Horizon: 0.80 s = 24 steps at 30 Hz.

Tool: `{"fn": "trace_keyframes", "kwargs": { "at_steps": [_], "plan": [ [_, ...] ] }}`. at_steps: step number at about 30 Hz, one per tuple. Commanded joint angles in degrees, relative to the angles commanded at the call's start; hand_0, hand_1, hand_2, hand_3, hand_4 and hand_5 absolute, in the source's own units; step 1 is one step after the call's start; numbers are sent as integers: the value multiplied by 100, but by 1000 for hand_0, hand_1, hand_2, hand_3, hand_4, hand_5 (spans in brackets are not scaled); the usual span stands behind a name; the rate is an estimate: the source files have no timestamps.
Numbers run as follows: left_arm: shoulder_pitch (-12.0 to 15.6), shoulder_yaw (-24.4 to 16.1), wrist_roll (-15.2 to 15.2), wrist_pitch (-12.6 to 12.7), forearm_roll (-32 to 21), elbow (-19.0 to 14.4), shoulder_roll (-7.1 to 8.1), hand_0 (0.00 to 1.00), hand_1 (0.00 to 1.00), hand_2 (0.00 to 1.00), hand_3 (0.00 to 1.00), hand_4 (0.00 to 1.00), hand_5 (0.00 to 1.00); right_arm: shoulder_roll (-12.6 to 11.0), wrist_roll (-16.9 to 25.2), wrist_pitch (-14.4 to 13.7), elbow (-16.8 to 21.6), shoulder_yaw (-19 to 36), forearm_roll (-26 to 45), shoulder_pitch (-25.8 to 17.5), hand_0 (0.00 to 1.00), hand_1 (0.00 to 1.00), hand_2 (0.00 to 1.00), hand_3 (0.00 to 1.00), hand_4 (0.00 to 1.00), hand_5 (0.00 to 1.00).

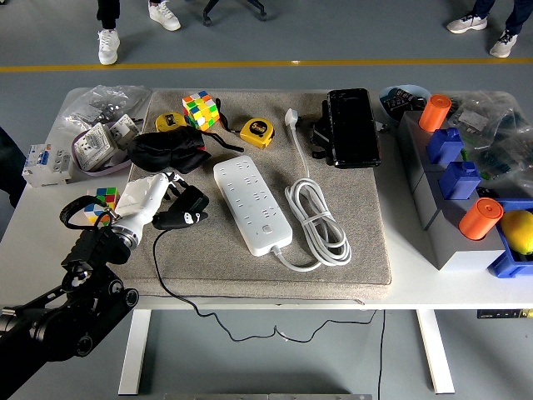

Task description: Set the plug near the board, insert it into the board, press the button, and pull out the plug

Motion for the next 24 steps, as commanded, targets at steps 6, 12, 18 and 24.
{"fn": "trace_keyframes", "kwargs": {
  "at_steps": [6,12,18,24],
  "plan": [
    [-45,53,-60,130,12,70,-23,339,447,505,542,998,295,-4,9,-4,-2,28,-12,-1,605,665,631,508,805,523],
    [-57,101,-289,334,-8,95,-30,283,430,486,525,983,162,-3,19,-5,-1,30,-27,-5,606,664,627,507,803,524],
    [-56,127,-409,489,-43,83,-29,263,411,448,527,885,81,-7,22,-7,21,64,-79,-5,606,665,626,505,800,524],
    [-53,123,-459,512,-165,56,-18,252,378,422,523,902,75,-11,24,-12,24,85,-93,0,604,664,624,504,798,522]
  ]
}}
